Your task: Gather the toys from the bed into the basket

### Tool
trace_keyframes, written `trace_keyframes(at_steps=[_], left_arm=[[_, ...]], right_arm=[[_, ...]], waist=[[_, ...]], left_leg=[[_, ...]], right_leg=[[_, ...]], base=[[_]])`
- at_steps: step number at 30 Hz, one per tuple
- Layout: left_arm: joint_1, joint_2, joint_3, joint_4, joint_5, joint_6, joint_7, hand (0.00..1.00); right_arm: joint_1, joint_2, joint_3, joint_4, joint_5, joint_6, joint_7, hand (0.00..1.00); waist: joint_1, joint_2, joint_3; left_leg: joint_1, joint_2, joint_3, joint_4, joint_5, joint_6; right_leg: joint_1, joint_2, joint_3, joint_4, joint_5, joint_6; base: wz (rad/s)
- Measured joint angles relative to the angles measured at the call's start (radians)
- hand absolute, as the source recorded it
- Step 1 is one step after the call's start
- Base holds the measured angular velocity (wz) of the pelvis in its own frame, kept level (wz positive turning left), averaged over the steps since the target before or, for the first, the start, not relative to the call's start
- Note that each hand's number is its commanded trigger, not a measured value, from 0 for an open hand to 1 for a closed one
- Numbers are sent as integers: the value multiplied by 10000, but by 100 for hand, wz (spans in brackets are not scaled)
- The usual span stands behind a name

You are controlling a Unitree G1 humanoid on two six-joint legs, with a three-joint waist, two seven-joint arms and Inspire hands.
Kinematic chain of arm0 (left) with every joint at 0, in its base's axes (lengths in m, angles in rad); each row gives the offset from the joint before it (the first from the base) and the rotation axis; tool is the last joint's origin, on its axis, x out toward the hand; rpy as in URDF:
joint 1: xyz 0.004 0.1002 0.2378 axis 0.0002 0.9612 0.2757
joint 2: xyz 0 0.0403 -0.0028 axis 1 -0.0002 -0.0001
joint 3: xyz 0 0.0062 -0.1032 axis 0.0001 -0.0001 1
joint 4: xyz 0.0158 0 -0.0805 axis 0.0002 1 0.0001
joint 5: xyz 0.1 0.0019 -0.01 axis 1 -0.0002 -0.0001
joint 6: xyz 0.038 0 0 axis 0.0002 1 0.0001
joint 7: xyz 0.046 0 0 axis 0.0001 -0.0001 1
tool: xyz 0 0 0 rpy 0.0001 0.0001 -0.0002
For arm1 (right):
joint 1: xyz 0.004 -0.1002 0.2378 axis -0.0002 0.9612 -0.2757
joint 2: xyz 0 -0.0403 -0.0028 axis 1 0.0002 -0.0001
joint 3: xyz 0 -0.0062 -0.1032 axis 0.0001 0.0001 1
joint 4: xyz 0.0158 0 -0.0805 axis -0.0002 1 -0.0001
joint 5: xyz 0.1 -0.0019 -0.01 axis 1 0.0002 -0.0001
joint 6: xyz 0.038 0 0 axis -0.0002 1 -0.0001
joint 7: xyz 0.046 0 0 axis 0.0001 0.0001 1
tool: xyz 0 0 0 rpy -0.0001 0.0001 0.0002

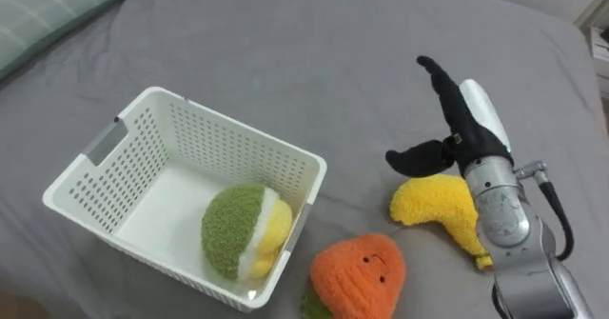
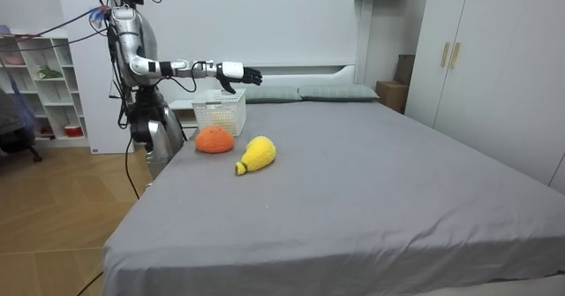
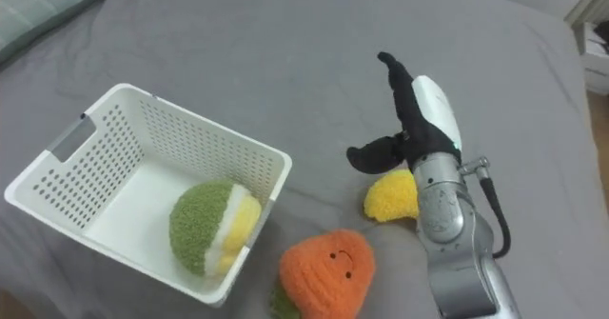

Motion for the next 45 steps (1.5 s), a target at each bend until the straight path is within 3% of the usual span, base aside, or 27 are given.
trace_keyframes(at_steps=[3, 5, 9, 14, 18, 21, 24, 28, 37, 45], left_arm=[[138, 2, 10, -22, 8, -11, 48, 0], [463, 15, 18, -22, 6, -14, 57, 0], [533, 154, 22, -66, 9, -9, 60, 0], [467, 149, -90, -62, -16, -2, 50, 0], [402, 156, -124, -63, -196, -3, 36, 0], [224, 160, -285, -43, -433, -3, 27, 0], [-107, 213, -520, 258, -440, -20, -41, 0], [-478, 444, -866, 559, -838, -216, -48, 0], [-875, 459, -929, 578, -1389, -252, -53, 0], [-1035, 477, -1446, 581, -1585, -386, -233, 0]], right_arm=[[2, -24, -394, 571, 377, -52, -116, 0], [1, -35, -598, 829, 649, -183, -145, 0], [-3, -334, -632, 1561, 783, -273, -444, 0], [-154, -466, -675, 3076, 629, -304, -758, 0], [-299, -496, -691, 3365, 668, -312, -977, 0], [-825, -632, -694, 3708, 615, -409, -1116, 0], [-1919, -765, -693, 5157, 618, -736, -1206, 0], [-2537, -901, -608, 6090, 637, -1002, -1328, 0], [-2657, -945, -463, 7863, 713, -1098, -1296, 0], [-2834, -1181, -64, 8469, 703, -1357, -1326, 0]], waist=[[-186, 69, -76], [-226, 180, -93], [-269, 202, -107], [-279, 218, -97], [-314, 228, -93], [-341, 247, -70], [-451, 314, 3], [-397, 334, 40], [-74, 326, 41], [-51, 347, 65]], left_leg=[[53, 3, 10, 9, -12, 13], [150, 7, 54, -2, -13, 17], [134, 12, 54, 8, -11, 15], [-328, 24, 54, 183, -11, 15], [-726, 32, 55, 199, 48, 17], [-1134, 57, 116, 249, 155, 17], [-1330, 89, 186, 260, 184, 30], [-1618, 102, 197, 187, 210, 11], [-2115, 122, 350, 154, 240, 11], [-2360, 122, 340, 179, 241, 11]], right_leg=[[69, -3, 25, 0, 8, 13], [121, -1, 121, 15, 10, 16], [100, 2, 129, 29, 11, 16], [-301, 4, 138, 167, 18, 13], [-717, 6, 119, 213, 56, -5], [-1201, 6, 119, 324, 94, -33], [-1383, 14, 106, 309, 129, -43], [-1714, 23, 108, 306, 138, -54], [-2360, -61, 130, 310, 138, -57], [-2563, -32, 96, 319, 137, -57]], base=[[-2], [-8], [-1], [0], [0], [-1], [0], [0], [-5], [0]])
